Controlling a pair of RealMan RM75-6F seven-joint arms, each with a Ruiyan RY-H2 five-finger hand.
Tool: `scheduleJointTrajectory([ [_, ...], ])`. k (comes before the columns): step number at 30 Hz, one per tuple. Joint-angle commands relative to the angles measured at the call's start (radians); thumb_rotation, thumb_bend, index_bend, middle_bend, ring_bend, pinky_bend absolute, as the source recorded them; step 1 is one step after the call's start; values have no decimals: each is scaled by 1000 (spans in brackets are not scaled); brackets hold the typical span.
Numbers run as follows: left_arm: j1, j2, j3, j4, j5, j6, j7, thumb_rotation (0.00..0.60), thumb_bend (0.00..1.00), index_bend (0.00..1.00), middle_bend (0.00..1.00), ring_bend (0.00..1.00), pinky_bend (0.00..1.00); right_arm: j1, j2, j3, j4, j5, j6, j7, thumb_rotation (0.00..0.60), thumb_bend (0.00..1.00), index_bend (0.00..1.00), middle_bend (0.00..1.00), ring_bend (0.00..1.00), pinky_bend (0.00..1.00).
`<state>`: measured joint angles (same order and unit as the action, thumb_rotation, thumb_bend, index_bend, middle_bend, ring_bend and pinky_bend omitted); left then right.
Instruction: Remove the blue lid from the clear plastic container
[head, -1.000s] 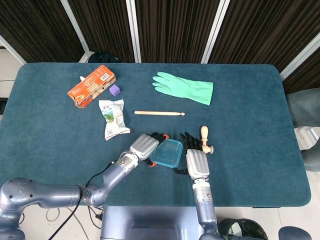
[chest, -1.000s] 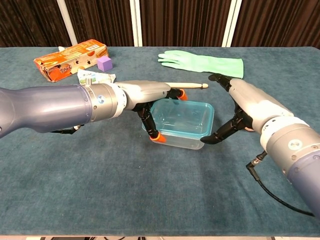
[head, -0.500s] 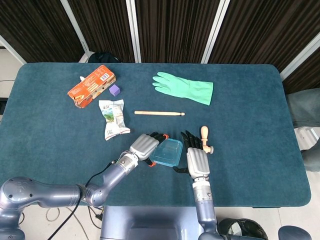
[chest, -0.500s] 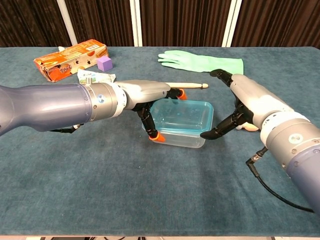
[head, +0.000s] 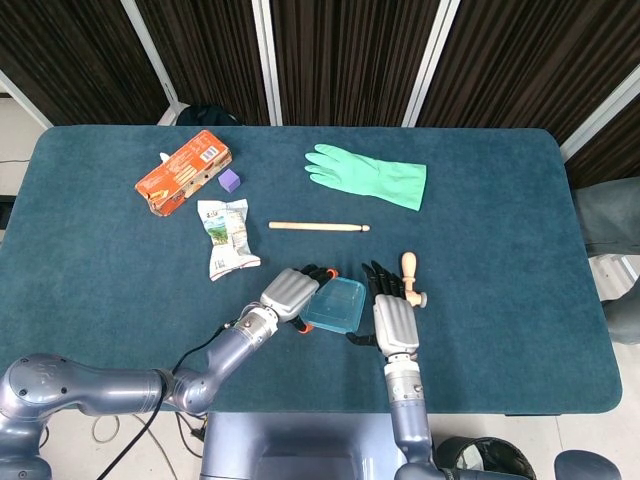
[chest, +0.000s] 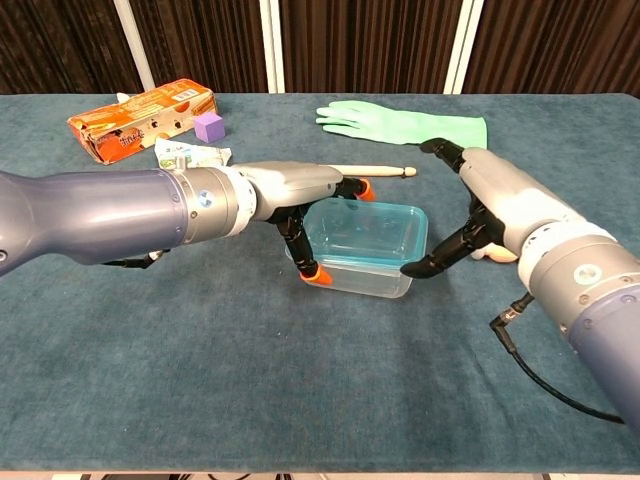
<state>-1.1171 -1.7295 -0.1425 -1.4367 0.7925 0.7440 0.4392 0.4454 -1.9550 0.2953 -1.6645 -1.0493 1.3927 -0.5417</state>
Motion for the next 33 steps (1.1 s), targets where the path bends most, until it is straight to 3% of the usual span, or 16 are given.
scheduleJointTrajectory([
  [1,-1,6,-3,-6,5,-8,-8,600,221,187,243,197,358,1,-6,-6,12,-4,0,5,600,121,0,0,0,0],
  [14,-1,22,-7,-14,10,-36,-54,600,221,182,243,199,365,1,-25,-16,58,-66,13,77,600,121,0,0,0,0],
  [33,-13,26,7,-10,14,-37,-53,600,218,174,234,198,358,14,-56,54,31,-17,27,67,600,121,0,0,0,0],
])
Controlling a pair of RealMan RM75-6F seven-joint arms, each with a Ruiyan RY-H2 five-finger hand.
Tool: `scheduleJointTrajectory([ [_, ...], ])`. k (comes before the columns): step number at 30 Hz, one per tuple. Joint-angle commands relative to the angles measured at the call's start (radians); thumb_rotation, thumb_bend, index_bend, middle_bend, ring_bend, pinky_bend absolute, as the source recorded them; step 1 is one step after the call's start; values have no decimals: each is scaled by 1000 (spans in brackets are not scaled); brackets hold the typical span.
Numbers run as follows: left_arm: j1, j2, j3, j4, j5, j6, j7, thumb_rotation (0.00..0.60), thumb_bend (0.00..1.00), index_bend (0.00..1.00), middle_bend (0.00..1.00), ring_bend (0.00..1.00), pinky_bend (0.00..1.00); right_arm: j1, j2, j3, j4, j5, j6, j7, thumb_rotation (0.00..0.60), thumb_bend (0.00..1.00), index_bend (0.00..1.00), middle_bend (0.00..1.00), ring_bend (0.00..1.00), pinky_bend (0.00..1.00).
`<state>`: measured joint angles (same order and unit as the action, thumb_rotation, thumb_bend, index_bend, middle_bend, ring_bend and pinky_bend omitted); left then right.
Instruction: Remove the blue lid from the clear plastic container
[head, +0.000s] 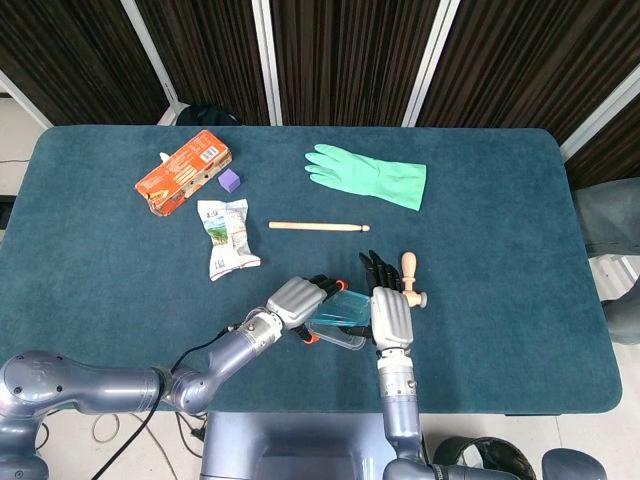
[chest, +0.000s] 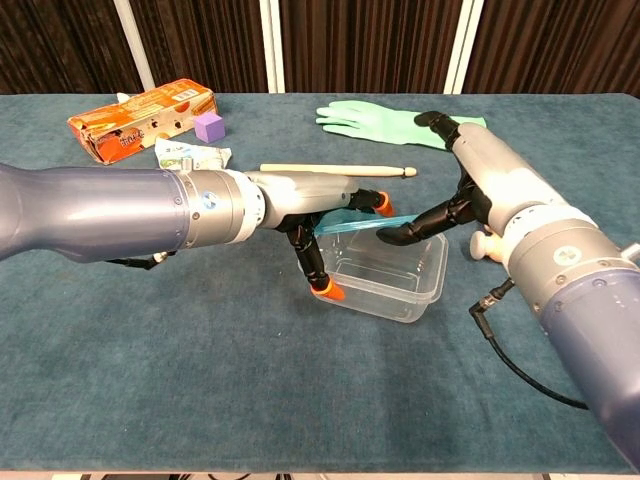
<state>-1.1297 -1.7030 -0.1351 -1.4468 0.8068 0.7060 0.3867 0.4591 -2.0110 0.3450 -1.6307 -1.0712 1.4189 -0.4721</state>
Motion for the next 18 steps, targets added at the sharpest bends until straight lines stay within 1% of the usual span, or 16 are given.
scheduleJointTrajectory([
  [1,0,-2,-1,0,1,3,-1,600,218,174,234,198,357,1,1,3,-2,5,1,-5,600,121,0,0,0,0],
  [6,0,-7,-7,2,4,10,-11,600,217,172,232,196,349,-3,6,-12,1,9,0,-10,600,121,0,0,0,0],
  [13,9,-10,-20,0,18,28,-34,600,218,166,215,168,317,-13,17,-36,14,4,-7,2,600,121,0,5,0,0],
  [15,13,-10,-24,0,25,33,-42,600,218,164,215,166,315,-13,19,-40,16,3,-11,5,600,121,2,38,0,0],
  [17,15,-11,-28,1,30,35,-50,600,218,162,215,166,314,-12,19,-42,18,1,-14,7,600,120,32,94,0,0],
  [18,16,-12,-29,1,32,35,-52,600,218,161,215,166,314,-12,19,-43,19,0,-15,7,600,120,65,124,2,0],
])
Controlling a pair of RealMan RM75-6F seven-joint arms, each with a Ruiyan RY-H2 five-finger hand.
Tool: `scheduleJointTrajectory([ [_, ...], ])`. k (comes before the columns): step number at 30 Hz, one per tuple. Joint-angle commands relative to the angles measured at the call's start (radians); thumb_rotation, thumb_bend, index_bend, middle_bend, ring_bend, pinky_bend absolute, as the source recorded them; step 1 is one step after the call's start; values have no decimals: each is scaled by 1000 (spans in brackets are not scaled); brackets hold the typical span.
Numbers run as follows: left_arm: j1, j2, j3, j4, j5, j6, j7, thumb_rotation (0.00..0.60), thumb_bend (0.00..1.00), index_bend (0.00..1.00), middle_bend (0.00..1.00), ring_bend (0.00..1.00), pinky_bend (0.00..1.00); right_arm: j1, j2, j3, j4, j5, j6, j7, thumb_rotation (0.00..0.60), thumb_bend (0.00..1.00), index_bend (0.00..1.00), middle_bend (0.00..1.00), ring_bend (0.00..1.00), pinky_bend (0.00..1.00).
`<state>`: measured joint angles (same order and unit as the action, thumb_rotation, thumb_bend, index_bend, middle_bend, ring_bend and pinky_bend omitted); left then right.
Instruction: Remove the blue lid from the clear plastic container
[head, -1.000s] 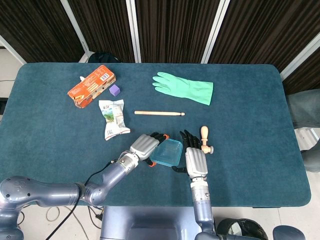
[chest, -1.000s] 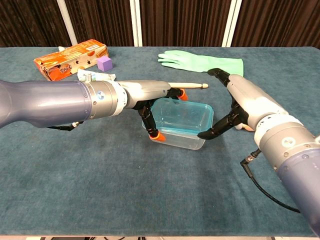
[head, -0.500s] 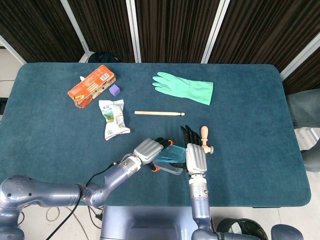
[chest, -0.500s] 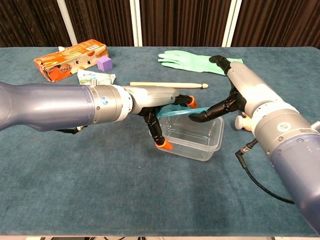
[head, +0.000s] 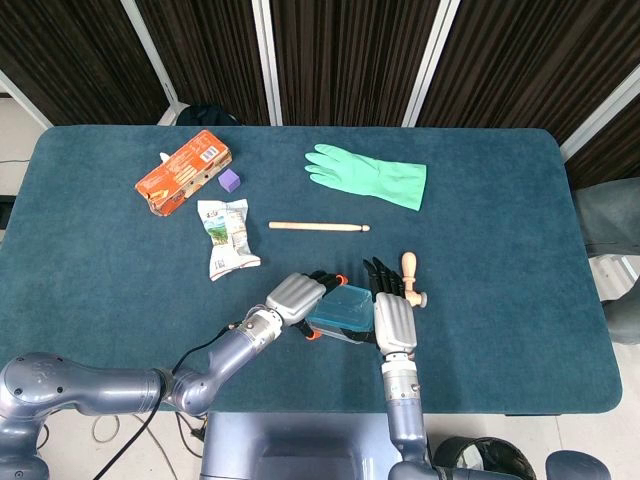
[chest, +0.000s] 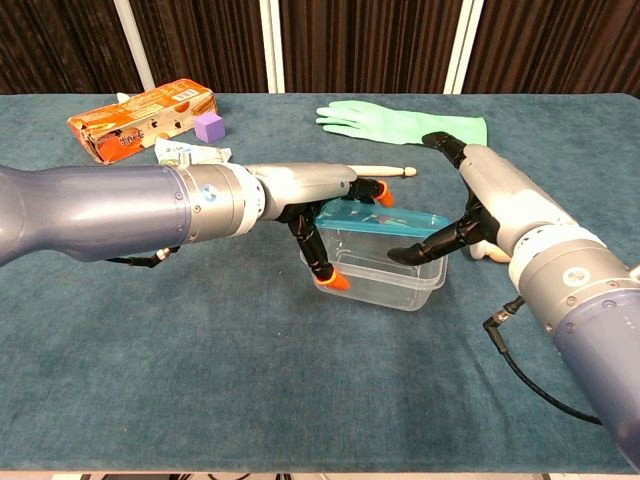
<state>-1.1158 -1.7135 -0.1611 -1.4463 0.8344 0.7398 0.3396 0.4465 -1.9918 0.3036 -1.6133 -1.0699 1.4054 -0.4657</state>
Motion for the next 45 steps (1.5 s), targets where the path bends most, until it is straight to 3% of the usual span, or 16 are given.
scheduleJointTrajectory([
  [1,3,-1,-3,-1,8,1,-8,600,218,161,215,166,314,1,-1,-2,3,-2,-3,1,600,120,100,149,5,0],
  [7,7,1,-2,-3,20,-6,-21,600,217,159,215,166,315,7,-5,1,13,-4,-11,3,600,135,262,255,74,0],
  [10,8,3,2,-1,22,-12,-23,600,218,158,215,166,315,11,-6,2,16,-10,-12,6,600,203,366,307,97,0],
  [18,12,4,5,4,24,-14,-27,600,217,158,215,166,315,12,-6,6,20,-18,-14,19,600,411,528,318,99,0],
  [25,13,8,3,1,27,-14,-30,600,218,158,214,161,310,15,-1,4,19,-15,-21,10,600,556,599,318,99,0],
  [29,15,12,0,-3,31,-9,-32,600,218,141,193,109,266,14,0,2,17,-12,-22,10,600,601,632,318,99,0],
  [34,22,23,-2,-11,35,-4,-38,600,211,44,108,8,169,12,4,1,19,-11,-21,12,600,610,673,320,99,0],
  [45,46,52,-6,-37,70,17,-67,600,207,9,71,3,162,14,8,4,30,-22,-18,15,600,613,707,321,99,0],
])
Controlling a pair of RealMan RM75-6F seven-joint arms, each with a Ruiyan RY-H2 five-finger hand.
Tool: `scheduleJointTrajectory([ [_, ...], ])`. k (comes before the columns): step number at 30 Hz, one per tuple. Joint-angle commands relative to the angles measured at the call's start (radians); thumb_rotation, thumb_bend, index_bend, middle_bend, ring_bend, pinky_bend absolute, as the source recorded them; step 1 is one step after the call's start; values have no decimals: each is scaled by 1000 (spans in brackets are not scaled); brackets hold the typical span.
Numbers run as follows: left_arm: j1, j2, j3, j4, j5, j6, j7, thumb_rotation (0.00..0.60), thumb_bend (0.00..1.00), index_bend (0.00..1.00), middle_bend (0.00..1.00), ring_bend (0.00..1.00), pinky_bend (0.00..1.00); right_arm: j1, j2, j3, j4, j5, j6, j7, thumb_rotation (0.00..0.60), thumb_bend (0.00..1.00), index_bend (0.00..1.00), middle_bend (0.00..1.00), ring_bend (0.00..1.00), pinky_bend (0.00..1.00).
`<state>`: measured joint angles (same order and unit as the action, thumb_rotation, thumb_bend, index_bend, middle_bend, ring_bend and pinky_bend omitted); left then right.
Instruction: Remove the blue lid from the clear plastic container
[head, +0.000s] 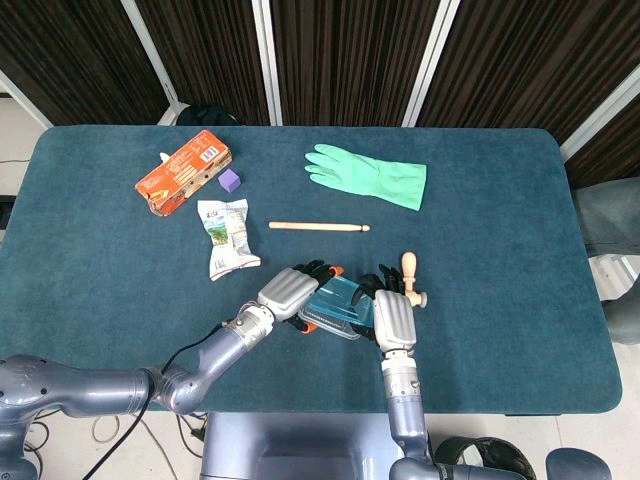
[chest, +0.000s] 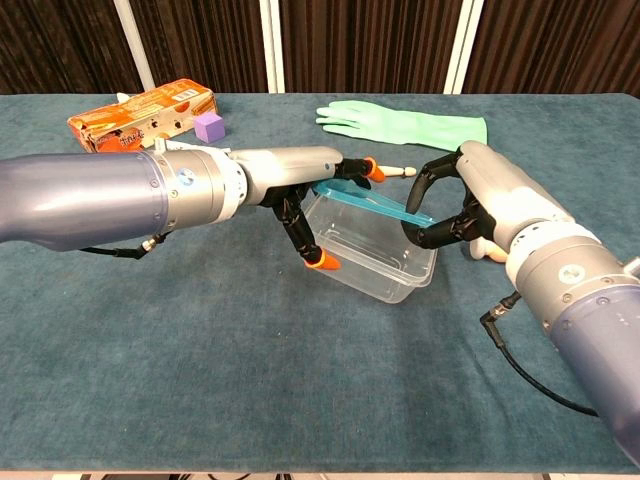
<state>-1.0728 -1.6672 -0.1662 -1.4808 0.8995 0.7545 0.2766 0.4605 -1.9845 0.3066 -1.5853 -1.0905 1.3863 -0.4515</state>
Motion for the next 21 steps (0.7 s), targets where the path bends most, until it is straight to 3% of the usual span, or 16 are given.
scheduleJointTrajectory([
  [1,5,9,-2,-5,7,3,-7,600,207,9,71,3,162,0,2,1,3,-3,1,1,600,612,707,321,99,0],
  [5,14,25,-7,-14,16,8,-20,600,183,1,65,3,157,1,7,0,8,-7,1,3,600,612,707,321,99,0],
  [10,26,40,-12,-23,28,20,-34,600,81,0,36,0,140,1,10,1,9,-13,2,7,600,612,708,321,99,0],
  [21,41,71,-36,-44,62,33,-71,600,63,0,30,0,135,7,17,2,5,-38,8,5,600,613,715,321,99,0],
])
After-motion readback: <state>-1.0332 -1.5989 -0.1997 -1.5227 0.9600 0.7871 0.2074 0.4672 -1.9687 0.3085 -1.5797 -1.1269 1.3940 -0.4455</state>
